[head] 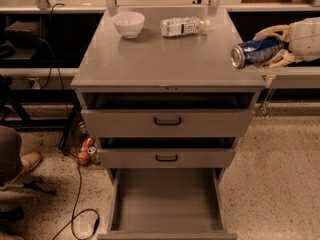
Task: Pick pepsi can from bottom drawer and place on counter
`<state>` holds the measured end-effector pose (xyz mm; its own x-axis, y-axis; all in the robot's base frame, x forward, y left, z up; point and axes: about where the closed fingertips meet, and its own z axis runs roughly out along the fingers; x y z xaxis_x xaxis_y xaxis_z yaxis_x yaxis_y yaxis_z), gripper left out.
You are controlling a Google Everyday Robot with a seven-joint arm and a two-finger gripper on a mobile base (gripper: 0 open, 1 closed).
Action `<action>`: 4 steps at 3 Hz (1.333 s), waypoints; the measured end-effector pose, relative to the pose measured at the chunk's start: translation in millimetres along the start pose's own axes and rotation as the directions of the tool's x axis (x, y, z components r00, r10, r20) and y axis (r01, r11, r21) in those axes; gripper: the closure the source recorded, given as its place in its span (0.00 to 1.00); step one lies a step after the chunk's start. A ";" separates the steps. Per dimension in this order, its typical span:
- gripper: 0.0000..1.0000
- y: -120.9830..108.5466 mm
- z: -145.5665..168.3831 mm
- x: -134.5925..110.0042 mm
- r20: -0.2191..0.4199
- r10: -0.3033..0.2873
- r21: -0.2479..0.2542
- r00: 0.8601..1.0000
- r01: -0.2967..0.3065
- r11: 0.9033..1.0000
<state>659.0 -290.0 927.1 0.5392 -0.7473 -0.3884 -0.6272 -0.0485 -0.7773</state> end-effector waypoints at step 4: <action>1.00 -40.2 100.8 13.1 -0.013 0.041 -0.059 0.999 -0.041 0.997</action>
Offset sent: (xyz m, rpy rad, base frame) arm 0.0767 0.0252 -0.0154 -0.0472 0.0735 -0.0473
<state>747.9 -231.0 903.4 0.5056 -0.7575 -0.4131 -0.6813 -0.0568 -0.7298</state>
